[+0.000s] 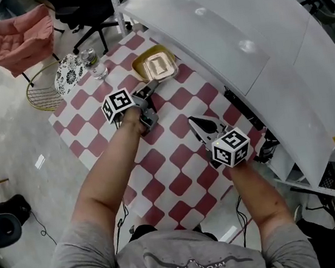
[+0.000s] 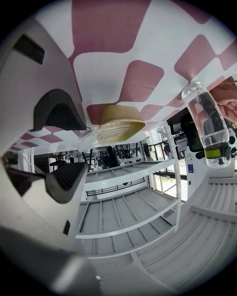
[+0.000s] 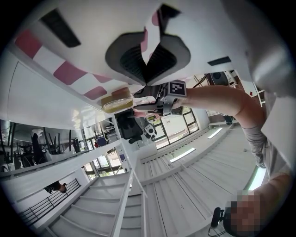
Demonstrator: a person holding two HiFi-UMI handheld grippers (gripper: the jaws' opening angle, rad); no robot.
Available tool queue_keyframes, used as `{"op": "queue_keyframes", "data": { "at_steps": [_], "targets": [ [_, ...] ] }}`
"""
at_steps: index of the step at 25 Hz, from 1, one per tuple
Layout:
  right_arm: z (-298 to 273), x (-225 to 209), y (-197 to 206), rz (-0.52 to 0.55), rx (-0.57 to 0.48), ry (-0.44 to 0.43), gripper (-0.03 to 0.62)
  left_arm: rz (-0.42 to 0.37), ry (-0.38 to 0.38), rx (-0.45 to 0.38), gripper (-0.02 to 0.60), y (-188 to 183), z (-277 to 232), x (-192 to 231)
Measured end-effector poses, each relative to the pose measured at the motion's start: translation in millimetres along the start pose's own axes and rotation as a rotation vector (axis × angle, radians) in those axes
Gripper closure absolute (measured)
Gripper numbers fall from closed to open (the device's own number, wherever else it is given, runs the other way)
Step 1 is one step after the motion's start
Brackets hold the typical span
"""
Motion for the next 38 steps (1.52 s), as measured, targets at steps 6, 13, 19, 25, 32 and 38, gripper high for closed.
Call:
{"op": "queue_keyframes", "data": {
  "at_steps": [6,13,19,25,32,38],
  "targets": [
    [0,1,6,-0.009,0.005,-0.001,0.569,0.001,0.013,0.002,0.371,3,4,-4],
    [2,1,5,-0.004,0.008,-0.003,0.569,-0.006,-0.028,-0.001,0.371,0,-1,6],
    [5,-1,8,-0.002,0.018,0.003,0.569,0.004,-0.066,-0.025,0.371,-4,-11,21],
    [5,-2,12,-0.006,0.022,0.007,0.569,-0.016,-0.094,-0.033,0.375,-11,-20,25],
    [8,-7,17,-0.014,0.028,0.016,0.569,-0.018,-0.135,-0.007,0.537,-12,-16,32],
    [11,-6,16,-0.022,0.028,0.021,0.569,-0.002,-0.055,-0.003,0.541,-7,-6,21]
  ]
}}
Point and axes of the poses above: the fingertips, and each gripper's own axes: z backward along the fingers, x to its left, y out of its underside, the point moved 2 cm from there along z, backward along the fingers, and after that the axes turned 11 degrees about y, right-handed, at the moved point
